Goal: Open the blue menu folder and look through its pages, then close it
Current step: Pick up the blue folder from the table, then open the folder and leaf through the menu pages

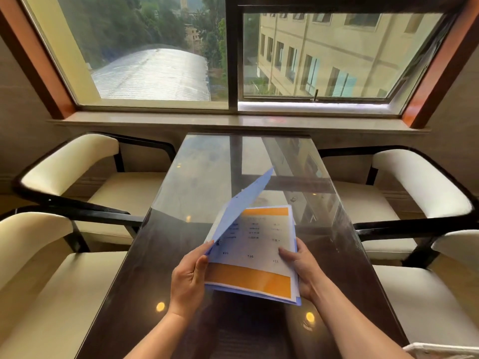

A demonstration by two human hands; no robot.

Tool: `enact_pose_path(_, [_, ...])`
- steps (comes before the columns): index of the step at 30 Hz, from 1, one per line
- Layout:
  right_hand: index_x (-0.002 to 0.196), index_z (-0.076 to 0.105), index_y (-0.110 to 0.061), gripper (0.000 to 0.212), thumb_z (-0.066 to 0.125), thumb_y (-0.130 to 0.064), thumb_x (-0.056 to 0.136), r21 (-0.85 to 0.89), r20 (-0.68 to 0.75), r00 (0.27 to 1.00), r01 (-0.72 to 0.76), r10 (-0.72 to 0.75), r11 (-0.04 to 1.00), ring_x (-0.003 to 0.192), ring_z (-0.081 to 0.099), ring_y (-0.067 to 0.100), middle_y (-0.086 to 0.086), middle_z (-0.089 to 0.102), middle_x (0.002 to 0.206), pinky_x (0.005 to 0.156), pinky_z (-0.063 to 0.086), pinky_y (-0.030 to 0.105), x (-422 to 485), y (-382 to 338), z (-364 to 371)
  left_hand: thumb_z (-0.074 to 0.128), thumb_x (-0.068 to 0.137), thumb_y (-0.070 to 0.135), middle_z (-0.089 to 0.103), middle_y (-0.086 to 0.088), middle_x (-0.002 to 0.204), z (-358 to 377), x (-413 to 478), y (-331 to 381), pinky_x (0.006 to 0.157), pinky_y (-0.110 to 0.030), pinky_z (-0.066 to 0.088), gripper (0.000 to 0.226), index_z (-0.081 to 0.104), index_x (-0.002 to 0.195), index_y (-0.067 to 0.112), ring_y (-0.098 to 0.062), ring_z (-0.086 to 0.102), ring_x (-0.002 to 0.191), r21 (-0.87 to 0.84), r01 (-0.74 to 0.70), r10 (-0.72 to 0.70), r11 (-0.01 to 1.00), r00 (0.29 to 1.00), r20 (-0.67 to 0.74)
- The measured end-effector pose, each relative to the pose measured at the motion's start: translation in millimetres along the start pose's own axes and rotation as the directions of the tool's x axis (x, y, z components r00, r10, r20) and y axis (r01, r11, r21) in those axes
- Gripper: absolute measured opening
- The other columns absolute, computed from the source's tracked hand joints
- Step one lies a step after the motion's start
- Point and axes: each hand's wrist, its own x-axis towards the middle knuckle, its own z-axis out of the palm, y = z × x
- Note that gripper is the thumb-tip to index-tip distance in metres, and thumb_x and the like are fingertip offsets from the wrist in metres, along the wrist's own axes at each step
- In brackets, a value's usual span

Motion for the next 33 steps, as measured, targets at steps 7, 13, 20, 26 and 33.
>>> enact_pose_path(7, [0.114, 0.057, -0.023, 0.036, 0.054, 0.007, 0.094, 0.014, -0.028, 0.998, 0.056, -0.056, 0.998, 0.104, 0.065, 0.05, 0.023, 0.067, 0.118, 0.084, 0.052, 0.07, -5.2, -7.3, -1.3, 0.05, 0.091, 0.045, 0.073, 0.018, 0.097, 7.4, 6.8, 0.3, 0.074, -0.019, 0.054, 0.027, 0.066, 0.111, 0.036, -0.003, 0.066, 0.096, -0.152, 0.219, -0.231, 0.964, 0.971, -0.066])
enact_pose_path(13, [0.114, 0.058, -0.029, 0.037, 0.055, 0.003, 0.095, 0.033, -0.012, 0.999, 0.054, -0.053, 0.998, 0.1, 0.068, 0.049, 0.02, 0.067, 0.118, 0.071, 0.059, 0.063, -6.8, -9.1, -10.4, 0.057, 0.091, 0.044, 0.072, 0.006, 0.114, 6.6, 16.4, 0.5, 0.09, -0.035, 0.047, 0.032, 0.066, 0.116, 0.027, -0.014, 0.061, 0.112, -0.37, 0.387, -0.43, 0.845, 0.902, -0.039])
enact_pose_path(20, [0.12, 0.058, -0.026, 0.038, 0.057, 0.001, 0.094, 0.054, -0.002, 0.996, 0.086, -0.086, 0.995, 0.096, 0.071, 0.046, 0.019, 0.07, 0.118, 0.07, 0.058, 0.062, -3.6, -9.9, -22.2, 0.054, 0.096, 0.039, 0.077, -0.004, 0.108, -2.2, 15.5, -6.8, 0.079, -0.045, 0.06, 0.022, 0.072, 0.104, 0.029, -0.027, 0.073, 0.096, -0.643, 0.51, -0.642, 0.572, 0.766, 0.037])
enact_pose_path(26, [0.122, 0.057, -0.023, 0.037, 0.057, 0.001, 0.094, 0.011, -0.03, 0.994, 0.108, -0.107, 0.994, 0.098, 0.07, 0.045, 0.018, 0.07, 0.117, 0.074, 0.058, 0.063, 0.5, -9.8, -26.1, 0.054, 0.095, 0.039, 0.078, -0.008, 0.098, -7.0, 16.5, -11.0, 0.061, -0.041, 0.061, 0.025, 0.068, 0.107, 0.022, -0.028, 0.076, 0.083, -0.78, 0.499, -0.703, 0.377, 0.702, 0.109])
enact_pose_path(33, [0.122, 0.054, -0.026, 0.043, 0.059, 0.005, 0.092, -0.338, -0.032, 0.984, 0.157, -0.178, 0.928, 0.094, 0.072, 0.029, 0.013, 0.069, 0.116, 0.061, 0.061, 0.036, 6.3, -23.0, -17.3, 0.052, 0.095, 0.042, 0.071, -0.015, 0.12, -9.4, 15.2, -4.8, 0.082, -0.049, 0.058, 0.047, 0.055, 0.133, 0.015, -0.035, 0.065, 0.113, -0.838, 0.532, -0.673, 0.123, 0.665, 0.324])
